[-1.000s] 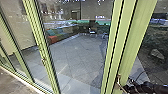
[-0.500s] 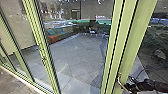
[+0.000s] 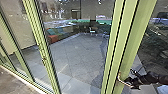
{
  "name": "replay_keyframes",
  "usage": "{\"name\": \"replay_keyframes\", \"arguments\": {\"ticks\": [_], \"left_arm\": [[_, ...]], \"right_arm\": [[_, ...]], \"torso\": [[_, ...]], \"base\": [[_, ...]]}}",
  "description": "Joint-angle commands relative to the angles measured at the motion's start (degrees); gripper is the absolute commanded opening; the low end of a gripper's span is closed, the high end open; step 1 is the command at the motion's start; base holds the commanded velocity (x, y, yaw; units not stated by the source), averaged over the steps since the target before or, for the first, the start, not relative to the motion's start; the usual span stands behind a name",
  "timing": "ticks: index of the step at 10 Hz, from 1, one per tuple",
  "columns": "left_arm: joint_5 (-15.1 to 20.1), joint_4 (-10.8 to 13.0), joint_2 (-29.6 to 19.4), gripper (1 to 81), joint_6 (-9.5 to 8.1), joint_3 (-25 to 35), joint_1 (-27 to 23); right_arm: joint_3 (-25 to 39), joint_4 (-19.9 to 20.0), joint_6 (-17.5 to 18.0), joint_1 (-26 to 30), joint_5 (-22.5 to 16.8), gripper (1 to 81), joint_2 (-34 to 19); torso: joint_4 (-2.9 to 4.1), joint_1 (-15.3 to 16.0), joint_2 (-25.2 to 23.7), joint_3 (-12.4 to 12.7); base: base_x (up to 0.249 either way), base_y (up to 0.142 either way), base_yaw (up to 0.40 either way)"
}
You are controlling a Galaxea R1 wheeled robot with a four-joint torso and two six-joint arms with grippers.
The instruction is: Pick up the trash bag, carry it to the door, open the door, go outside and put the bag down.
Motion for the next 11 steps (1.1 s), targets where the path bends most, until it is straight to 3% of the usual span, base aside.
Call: {"name": "replay_keyframes", "arguments": {"ticks": [1, 10, 11], "left_arm": [[5.53, 0.12, -0.36, 1.0, 0.31, 0.37, -1.34], [5.53, 0.12, -0.27, 1.0, 0.31, 0.37, -1.34], [5.53, 0.12, -0.27, 1.0, 0.31, 0.37, -1.34]], "right_arm": [[-1.94, -5.25, 1.81, 19.37, 2.06, 81.1, -4.91], [0.36, -5.42, -3.73, 23.67, -4.90, 81.1, -7.20], [0.19, -5.42, -4.16, 23.94, -5.86, 81.1, -6.95]], "torso": [[0.00, 0.00, 0.00, 0.00], [0.11, 0.17, 0.09, 0.00], [0.11, 0.17, 0.09, 2.95]], "base": [[0.000, 0.000, 0.000], [0.000, 0.000, 0.000], [0.000, 0.000, 0.000]]}}
